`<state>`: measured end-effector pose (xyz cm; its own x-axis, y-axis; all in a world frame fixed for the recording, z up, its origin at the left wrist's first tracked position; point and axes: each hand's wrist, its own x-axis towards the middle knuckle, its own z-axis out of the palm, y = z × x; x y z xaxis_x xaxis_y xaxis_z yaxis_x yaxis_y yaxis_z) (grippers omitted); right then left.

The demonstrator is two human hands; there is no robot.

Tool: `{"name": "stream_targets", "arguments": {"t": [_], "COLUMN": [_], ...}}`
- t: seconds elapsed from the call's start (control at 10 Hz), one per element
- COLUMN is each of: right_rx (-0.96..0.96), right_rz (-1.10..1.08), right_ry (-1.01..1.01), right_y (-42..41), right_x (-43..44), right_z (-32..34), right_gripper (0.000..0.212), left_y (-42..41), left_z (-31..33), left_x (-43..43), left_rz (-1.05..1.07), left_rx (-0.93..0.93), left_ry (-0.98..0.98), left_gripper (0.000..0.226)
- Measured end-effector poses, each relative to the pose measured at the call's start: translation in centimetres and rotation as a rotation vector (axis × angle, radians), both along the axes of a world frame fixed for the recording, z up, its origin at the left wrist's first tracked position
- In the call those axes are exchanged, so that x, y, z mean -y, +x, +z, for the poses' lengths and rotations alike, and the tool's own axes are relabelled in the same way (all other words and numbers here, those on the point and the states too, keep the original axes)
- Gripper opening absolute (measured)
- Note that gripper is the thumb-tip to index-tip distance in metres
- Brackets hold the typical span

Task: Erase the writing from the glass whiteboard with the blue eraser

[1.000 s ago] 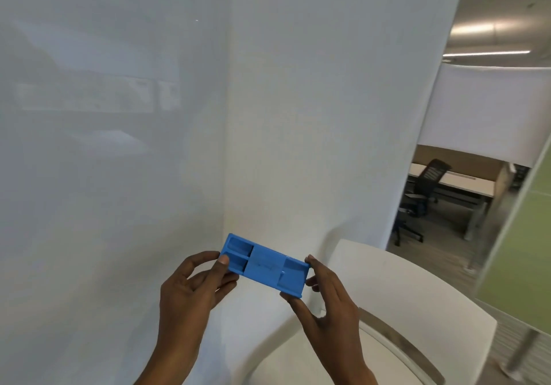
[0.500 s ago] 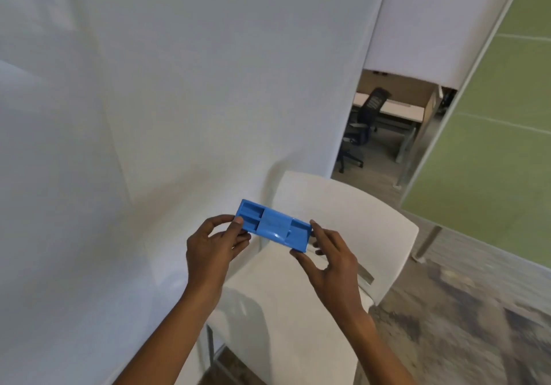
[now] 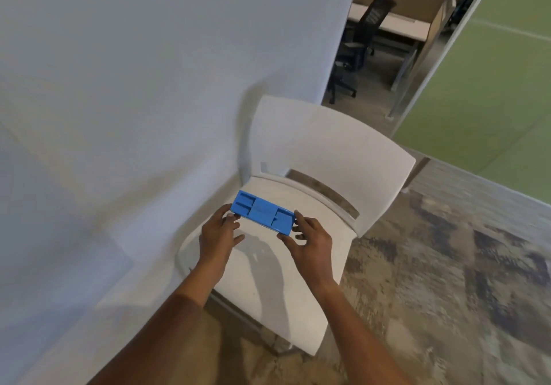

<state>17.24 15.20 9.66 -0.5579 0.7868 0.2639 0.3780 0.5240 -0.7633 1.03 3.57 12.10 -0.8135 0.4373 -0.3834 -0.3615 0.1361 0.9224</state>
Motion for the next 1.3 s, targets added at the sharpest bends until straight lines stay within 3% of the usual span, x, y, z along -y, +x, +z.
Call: {"name": "stream_targets", "arguments": {"t": [0.2, 0.5, 0.7, 1.1, 1.2, 1.3], "right_rx": [0.094, 0.177, 0.26, 0.433, 0.456, 0.425], "right_rz": [-0.06, -0.143, -0.162, -0.152, -0.154, -0.221], "right_ry": [-0.145, -0.472, -0.477, -0.401, -0.444, -0.446], "right_y": [0.9, 2.1, 3.4, 3.8, 3.8, 4.5], "right_x": [-0.3, 3.1, 4.2, 4.3, 4.4, 4.6], "right_z": [-5.4, -12.7, -16.7, -18.9, -18.4, -17.1], "right_gripper": [0.066, 0.055, 0.051, 0.065, 0.075, 0.08], "left_y": [0.6, 1.8, 2.7, 3.6, 3.9, 4.8], "left_z": [-6.0, -13.5, -16.3, -17.6, -17.0, -16.7], "left_x": [-0.1, 1.0, 1.8, 1.4, 1.9, 2.8], "left_rz": [-0.178, -0.37, -0.483, -0.495, -0.459, -0.381], "left_rx": [-0.081, -0.08, -0.036, 0.005, 0.029, 0.019], "left_ry": [-0.223, -0.45, -0.536, -0.522, -0.491, -0.451], "left_gripper": [0.058, 0.069, 0.075, 0.09, 0.085, 0.066]}}
